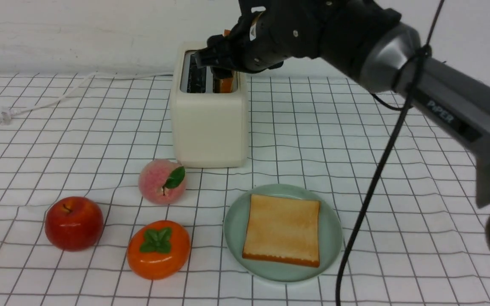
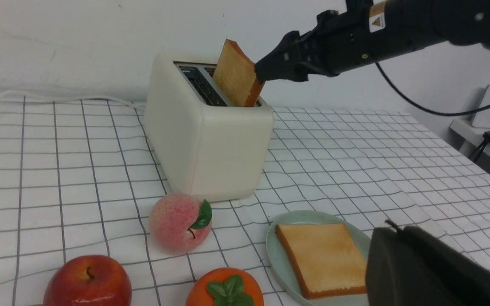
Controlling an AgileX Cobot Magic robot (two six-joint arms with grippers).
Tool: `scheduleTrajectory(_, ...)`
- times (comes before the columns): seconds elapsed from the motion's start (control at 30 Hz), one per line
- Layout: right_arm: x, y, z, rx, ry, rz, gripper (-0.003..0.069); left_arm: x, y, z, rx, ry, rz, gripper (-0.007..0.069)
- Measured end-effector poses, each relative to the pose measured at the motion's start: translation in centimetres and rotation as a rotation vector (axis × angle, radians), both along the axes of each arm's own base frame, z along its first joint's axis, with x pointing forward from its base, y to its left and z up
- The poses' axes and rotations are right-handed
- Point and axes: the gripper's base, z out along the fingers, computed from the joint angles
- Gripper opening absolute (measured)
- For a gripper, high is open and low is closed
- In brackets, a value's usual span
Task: Take toasted bread from bread machine on white checkered table place on plate.
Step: 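Grasp the toast slice in the toaster and pull it up out of the slot with the right gripper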
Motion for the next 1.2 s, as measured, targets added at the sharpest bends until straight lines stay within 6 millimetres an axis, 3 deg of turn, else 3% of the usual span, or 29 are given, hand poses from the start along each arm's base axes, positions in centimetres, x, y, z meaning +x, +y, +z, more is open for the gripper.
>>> scheduleTrajectory(0.13,1.2,-0.3,-0.6,0.046,-0.028,-0.033,0.0571,0.0,0.0,0.4,-0.019,-0.038,-0.001,-0.0013)
scheduleTrajectory(0.27,2.3,-0.4,-1.7,0.077,-0.047,-0.049,0.0526,0.0,0.0,0.5,-0.023,-0.047,-0.001,-0.0013)
scheduleTrajectory(0.5,3.5,0.1,-3.8,0.111,-0.063,-0.053,0.0336,0.0,0.0,0.5,-0.023,-0.046,-0.001,-0.0013)
scheduleTrajectory(0.73,3.9,-0.3,-4.2,0.114,-0.054,-0.065,0.0147,0.0,0.0,0.5,-0.024,-0.044,-0.002,-0.0013)
scheduleTrajectory(1.1,3.7,-0.4,-3.6,0.131,-0.059,-0.066,0.0125,0.0,0.0,0.5,-0.025,-0.045,-0.002,-0.0013)
scheduleTrajectory(1.17,3.5,-0.6,-2.6,0.142,-0.075,-0.065,0.0125,0.0,0.0,0.5,-0.025,-0.045,-0.002,-0.0013)
scheduleTrajectory(1.2,3.0,-0.9,-1.0,0.158,-0.099,-0.064,0.0125,0.0,0.0,0.5,-0.026,-0.045,-0.002,-0.0013)
